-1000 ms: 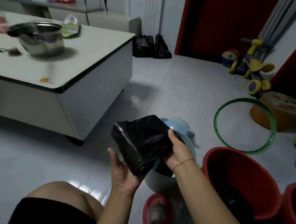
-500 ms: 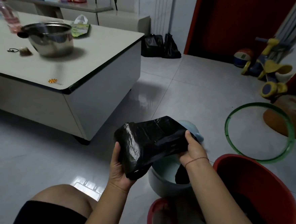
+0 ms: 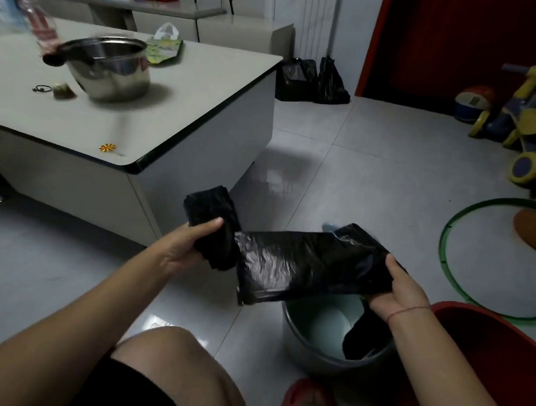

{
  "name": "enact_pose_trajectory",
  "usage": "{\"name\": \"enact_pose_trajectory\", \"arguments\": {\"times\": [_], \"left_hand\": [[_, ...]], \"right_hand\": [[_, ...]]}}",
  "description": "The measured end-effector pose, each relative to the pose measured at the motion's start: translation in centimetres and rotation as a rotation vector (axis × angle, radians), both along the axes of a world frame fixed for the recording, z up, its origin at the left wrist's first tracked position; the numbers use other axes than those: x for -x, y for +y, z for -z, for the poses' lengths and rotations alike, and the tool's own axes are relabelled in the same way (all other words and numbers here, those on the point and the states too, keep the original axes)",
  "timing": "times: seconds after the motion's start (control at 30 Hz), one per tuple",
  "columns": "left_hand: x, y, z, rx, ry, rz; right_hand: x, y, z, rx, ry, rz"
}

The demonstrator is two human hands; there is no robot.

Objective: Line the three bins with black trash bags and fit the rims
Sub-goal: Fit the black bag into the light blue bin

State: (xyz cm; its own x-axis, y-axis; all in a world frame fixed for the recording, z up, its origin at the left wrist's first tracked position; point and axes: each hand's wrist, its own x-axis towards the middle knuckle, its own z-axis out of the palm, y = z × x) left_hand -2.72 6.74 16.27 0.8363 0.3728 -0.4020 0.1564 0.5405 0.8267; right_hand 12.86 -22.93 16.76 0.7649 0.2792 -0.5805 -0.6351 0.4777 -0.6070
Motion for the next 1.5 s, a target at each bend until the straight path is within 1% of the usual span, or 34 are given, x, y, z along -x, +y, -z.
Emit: {"name": "enact_pose_trajectory", "arguments": {"times": [0.1, 0.23, 0.33, 0.4, 0.53, 0.67, 0.77, 0.83, 0.9, 0.93, 1.0, 1.03, 1.1, 1.2, 1.27, 1.33, 1.43, 1.5], "left_hand": [[-1.6, 0.3, 5.5, -0.119, 0.050, -0.128], [-3.6, -1.0, 15.1, -0.127, 0.141, -0.304], [-5.2, -2.1, 19.9, -0.176, 0.223, -0.341], [-6.2, -2.5, 22.0, -0.199, 0.268, -0.306], [-6.9, -2.9, 25.2, -0.187, 0.408, -0.105], [-6.8, -3.0, 27.4, -0.293, 0.602, 0.025], [-6.6, -2.7, 27.9, -0.351, 0.722, 0.047], [-6.2, -2.3, 28.0, -0.423, 0.765, 0.043], [-5.7, -2.2, 27.3, -0.493, 0.810, 0.047], [-5.4, -2.1, 26.5, -0.557, 0.864, 0.067], [-5.1, -2.0, 24.4, -0.750, 0.974, 0.108], [-5.2, -1.9, 23.2, -0.811, 0.956, 0.099], [-6.0, -1.9, 19.9, -0.834, 0.790, 0.072], [-7.7, -2.4, 12.7, -0.888, 0.501, 0.191], [-8.6, -3.3, 6.7, -0.882, 0.368, 0.316], [-8.7, -4.4, 1.1, -0.837, 0.313, 0.471], [-7.7, -6.9, -5.5, -0.605, 0.282, 0.726], [-6.9, -9.5, -7.8, -0.488, 0.284, 0.911]], "right_hand": [[-0.6, -0.5, 1.3, 0.025, 0.013, -0.018], [-1.2, -1.6, 3.1, 0.050, 0.049, -0.048], [-1.5, -2.8, 4.8, 0.085, 0.074, -0.082], [-1.9, -3.4, 5.6, 0.107, 0.091, -0.098], [-2.4, -4.0, 6.8, 0.107, 0.108, -0.126], [-2.4, -3.6, 7.3, 0.103, 0.117, -0.153], [-2.3, -3.2, 7.3, 0.100, 0.116, -0.166], [-2.2, -3.1, 7.2, 0.109, 0.114, -0.180], [-2.0, -3.0, 6.8, 0.109, 0.110, -0.192], [-1.9, -2.9, 6.5, 0.106, 0.108, -0.198], [-1.6, -2.8, 5.7, 0.099, 0.095, -0.209], [-1.4, -2.8, 5.1, 0.095, 0.080, -0.214], [-1.1, -2.9, 3.8, 0.081, 0.025, -0.238], [-0.6, -3.2, 1.0, 0.078, -0.112, -0.267], [0.0, -3.5, -1.2, 0.087, -0.229, -0.284], [1.0, -4.0, -3.2, 0.092, -0.341, -0.318], [2.9, -5.1, -5.4, 0.100, -0.496, -0.385], [4.4, -6.0, -6.5, 0.133, -0.612, -0.441]]}}
